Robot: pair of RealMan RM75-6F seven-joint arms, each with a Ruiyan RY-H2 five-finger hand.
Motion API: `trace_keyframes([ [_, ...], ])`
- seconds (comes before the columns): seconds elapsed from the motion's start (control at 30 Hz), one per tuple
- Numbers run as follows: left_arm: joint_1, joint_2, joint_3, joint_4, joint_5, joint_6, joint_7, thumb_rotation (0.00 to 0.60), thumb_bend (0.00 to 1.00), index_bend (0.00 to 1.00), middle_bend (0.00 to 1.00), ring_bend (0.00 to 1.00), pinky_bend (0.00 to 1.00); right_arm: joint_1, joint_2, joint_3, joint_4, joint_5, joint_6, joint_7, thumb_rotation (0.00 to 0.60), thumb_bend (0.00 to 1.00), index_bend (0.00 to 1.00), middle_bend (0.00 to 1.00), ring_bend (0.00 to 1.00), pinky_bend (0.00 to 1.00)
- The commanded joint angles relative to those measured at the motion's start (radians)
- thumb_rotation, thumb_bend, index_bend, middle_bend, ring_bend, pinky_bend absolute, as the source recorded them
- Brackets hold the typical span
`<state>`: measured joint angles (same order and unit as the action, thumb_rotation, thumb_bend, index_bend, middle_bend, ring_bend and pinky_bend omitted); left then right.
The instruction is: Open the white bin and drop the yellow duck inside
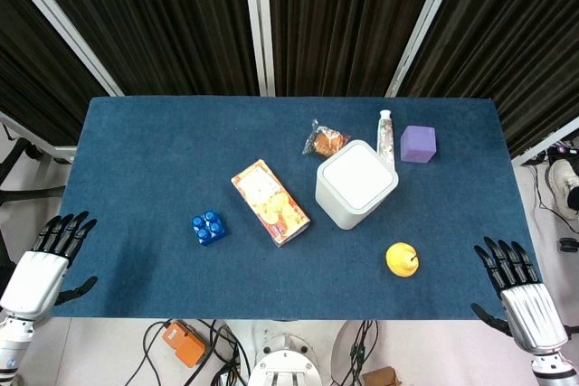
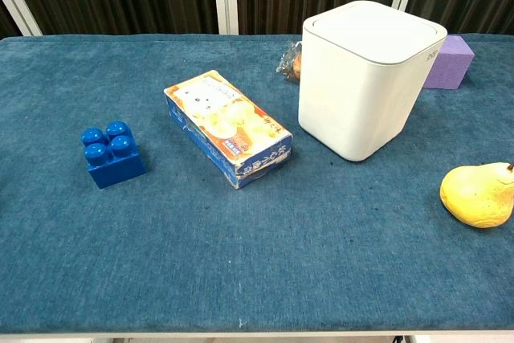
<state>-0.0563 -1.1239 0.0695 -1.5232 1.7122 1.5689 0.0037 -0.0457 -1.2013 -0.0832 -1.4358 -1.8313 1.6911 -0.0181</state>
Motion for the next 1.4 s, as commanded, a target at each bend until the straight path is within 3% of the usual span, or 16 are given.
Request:
trace_keyframes([
  [0.03, 0.0, 0.0, -0.001, 0.001, 0.0, 0.002, -0.001, 0.6, 0.14, 0.0, 0.0, 0.0, 0.03, 0.005, -0.003, 0.0, 0.004, -0.003, -0.004, 0.005, 0.6, 0.26, 0.0, 0.0, 0.0, 0.0],
  [0.23, -0.002, 0.002, -0.002, 0.001, -0.002, -0.001, -0.005, 0.6, 0.14, 0.0, 0.0, 0.0, 0.03, 0.04, -0.016, 0.022, 0.01, -0.043, 0.013, 0.02, 0.6, 0.26, 0.0, 0.0, 0.0, 0.0],
  [0.37, -0.002, 0.003, -0.002, 0.0, 0.0, 0.001, -0.008, 0.6, 0.14, 0.0, 0.0, 0.0, 0.03, 0.115, 0.004, 0.074, -0.049, -0.052, -0.036, -0.01, 0.6, 0.26, 0.0, 0.0, 0.0, 0.0],
  [0.6, -0.006, 0.003, -0.005, -0.001, -0.006, -0.008, -0.007, 0.6, 0.14, 0.0, 0.0, 0.0, 0.03, 0.337, 0.1, 0.198, -0.265, 0.072, -0.344, -0.016, 0.6, 0.27, 0.0, 0.1, 0.0, 0.0],
  [0.8, -0.007, 0.007, -0.007, -0.001, -0.01, -0.008, -0.017, 0.6, 0.14, 0.0, 0.0, 0.0, 0.03, 0.452, 0.076, 0.262, -0.304, 0.177, -0.496, -0.063, 0.6, 0.34, 0.0, 0.2, 0.0, 0.0],
  [0.97, -0.007, 0.007, -0.005, 0.001, -0.006, -0.008, -0.019, 0.6, 0.14, 0.0, 0.0, 0.0, 0.03, 0.497, 0.045, 0.272, -0.299, 0.214, -0.542, -0.07, 0.6, 0.35, 0.0, 0.25, 0.0, 0.0],
  [1.4, -0.004, 0.006, 0.001, 0.002, 0.005, -0.001, -0.016, 0.6, 0.14, 0.0, 0.0, 0.0, 0.03, 0.547, 0.003, 0.215, -0.261, 0.239, -0.616, -0.031, 0.6, 0.36, 0.0, 0.27, 0.0, 0.0],
])
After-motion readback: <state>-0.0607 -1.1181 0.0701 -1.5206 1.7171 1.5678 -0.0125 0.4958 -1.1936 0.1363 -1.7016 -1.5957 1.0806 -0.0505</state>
